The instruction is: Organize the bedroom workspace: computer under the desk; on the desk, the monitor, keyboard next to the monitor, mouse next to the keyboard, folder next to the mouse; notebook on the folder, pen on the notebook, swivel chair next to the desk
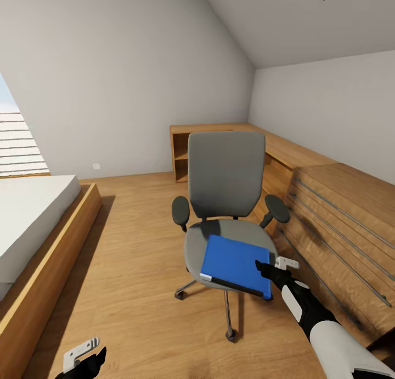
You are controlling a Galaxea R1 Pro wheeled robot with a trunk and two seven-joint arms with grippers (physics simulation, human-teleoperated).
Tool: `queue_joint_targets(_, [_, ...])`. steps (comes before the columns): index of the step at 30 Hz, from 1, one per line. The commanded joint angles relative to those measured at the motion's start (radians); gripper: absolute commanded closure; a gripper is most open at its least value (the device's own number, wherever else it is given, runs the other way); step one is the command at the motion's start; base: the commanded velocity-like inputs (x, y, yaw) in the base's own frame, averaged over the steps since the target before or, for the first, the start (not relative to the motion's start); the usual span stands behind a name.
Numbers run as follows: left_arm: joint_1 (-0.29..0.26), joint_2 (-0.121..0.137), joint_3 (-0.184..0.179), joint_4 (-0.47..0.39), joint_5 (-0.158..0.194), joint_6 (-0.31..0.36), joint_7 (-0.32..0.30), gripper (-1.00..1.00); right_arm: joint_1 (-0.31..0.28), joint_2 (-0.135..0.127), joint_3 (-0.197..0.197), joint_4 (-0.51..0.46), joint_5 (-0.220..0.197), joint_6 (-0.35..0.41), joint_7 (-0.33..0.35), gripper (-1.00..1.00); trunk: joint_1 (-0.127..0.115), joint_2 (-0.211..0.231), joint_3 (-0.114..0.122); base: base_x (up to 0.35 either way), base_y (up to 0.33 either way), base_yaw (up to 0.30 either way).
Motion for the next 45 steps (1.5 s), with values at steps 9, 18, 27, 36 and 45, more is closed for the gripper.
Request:
queue_joint_targets(9, [-0.001, -0.001, 0.004, -0.002, 0.008, 0.008, -0.006, -1.00, 0.000, 0.000, -0.004, 0.042, -0.005, 0.006, 0.005, -1.00, -0.035, 0.063, 0.027, 0.000, 0.000, 0.000])
queue_joint_targets(18, [-0.001, -0.001, 0.004, -0.002, 0.008, 0.008, -0.006, -1.00, 0.000, 0.000, -0.004, 0.042, -0.005, 0.006, 0.006, -1.00, -0.069, 0.126, 0.055, 0.000, 0.000, 0.000])
queue_joint_targets(27, [0.000, -0.001, 0.004, -0.002, 0.009, 0.008, -0.006, -1.00, 0.000, 0.000, -0.004, 0.042, -0.005, 0.006, 0.006, -1.00, -0.104, 0.189, 0.084, 0.000, 0.000, 0.000])
queue_joint_targets(36, [-0.001, -0.001, 0.004, -0.002, 0.008, 0.008, -0.006, -1.00, 0.000, 0.000, -0.004, 0.041, -0.005, 0.005, 0.007, -1.00, -0.138, 0.252, 0.112, 0.000, 0.000, 0.000])
queue_joint_targets(45, [-0.001, -0.001, 0.004, -0.002, 0.010, 0.008, -0.006, -1.00, 0.000, 0.000, -0.004, 0.040, -0.007, -0.002, 0.011, -1.00, -0.173, 0.315, 0.140, 0.000, 0.000, 0.000])
